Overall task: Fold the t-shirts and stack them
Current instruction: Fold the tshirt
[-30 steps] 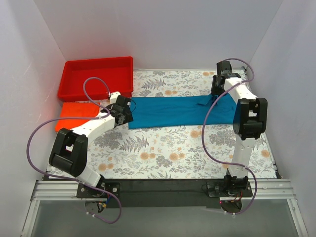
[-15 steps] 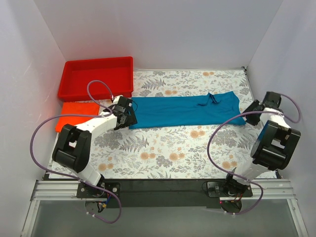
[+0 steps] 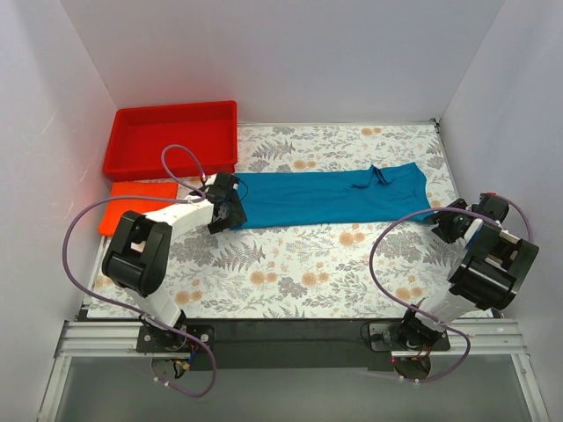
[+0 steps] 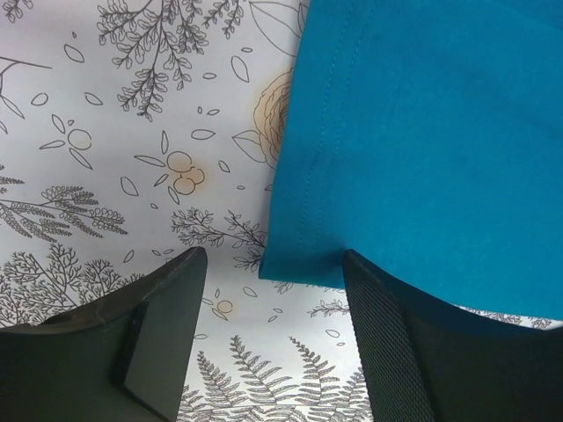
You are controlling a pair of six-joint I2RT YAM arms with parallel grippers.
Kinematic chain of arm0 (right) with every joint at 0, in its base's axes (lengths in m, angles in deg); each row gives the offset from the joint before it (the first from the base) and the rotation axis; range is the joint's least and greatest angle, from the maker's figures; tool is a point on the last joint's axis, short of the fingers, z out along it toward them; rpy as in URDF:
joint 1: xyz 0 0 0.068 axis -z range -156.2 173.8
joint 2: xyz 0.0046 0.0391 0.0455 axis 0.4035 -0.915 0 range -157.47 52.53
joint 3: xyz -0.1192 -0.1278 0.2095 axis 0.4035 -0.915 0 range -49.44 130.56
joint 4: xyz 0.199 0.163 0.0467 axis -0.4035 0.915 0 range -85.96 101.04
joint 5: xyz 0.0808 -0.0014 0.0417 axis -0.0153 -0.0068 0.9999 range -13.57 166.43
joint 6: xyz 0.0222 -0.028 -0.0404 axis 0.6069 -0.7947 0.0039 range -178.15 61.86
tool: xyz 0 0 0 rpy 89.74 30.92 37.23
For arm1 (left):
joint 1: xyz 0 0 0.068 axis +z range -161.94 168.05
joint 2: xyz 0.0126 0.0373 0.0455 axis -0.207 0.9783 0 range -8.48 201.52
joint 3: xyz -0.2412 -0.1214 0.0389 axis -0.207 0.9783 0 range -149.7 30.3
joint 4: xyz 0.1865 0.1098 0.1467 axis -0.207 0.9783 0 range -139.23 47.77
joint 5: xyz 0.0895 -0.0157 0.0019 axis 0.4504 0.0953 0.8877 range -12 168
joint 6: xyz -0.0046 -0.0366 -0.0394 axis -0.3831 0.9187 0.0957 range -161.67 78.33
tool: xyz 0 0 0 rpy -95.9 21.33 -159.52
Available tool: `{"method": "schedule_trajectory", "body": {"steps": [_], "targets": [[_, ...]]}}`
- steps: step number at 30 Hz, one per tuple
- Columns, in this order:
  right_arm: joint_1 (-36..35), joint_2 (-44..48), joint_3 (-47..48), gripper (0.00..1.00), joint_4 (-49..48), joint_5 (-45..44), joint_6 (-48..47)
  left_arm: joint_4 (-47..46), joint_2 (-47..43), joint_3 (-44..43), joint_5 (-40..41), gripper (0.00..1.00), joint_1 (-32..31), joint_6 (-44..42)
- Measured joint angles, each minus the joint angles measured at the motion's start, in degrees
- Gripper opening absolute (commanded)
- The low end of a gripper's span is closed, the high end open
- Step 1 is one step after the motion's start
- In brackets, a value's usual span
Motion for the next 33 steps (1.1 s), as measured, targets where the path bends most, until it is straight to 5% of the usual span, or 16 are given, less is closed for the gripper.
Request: {"method": "schedule_trajectory", "body": {"steps": [10, 15, 18, 21, 33], "targets": [[2.4, -2.8, -1.3, 0.5, -7.1, 3.9, 1.3, 0.2, 1.6, -1.5, -0.2, 0.44, 0.0, 0.2], [2.6, -5.0, -0.9, 0.48, -10.3, 6.1, 1.9, 0.5, 1.7, -1.5, 0.5, 0.27, 0.0, 0.1], [2.6, -6.4, -0.4, 0.38, -11.8, 6.8, 1.8, 0.7, 1.9, -1.6, 1.6, 0.15, 0.0, 0.0], [2.7, -8.0, 0.4, 0.16, -12.0, 6.8, 1.0, 0.9, 2.0, -1.6, 2.5, 0.04, 0.0, 0.4], [2.5, -4.3, 1.7, 0.11, -1.0, 0.6, -2.6, 6.2, -3.2, 3.6, 7.8, 0.01, -0.7, 4.2]]}}
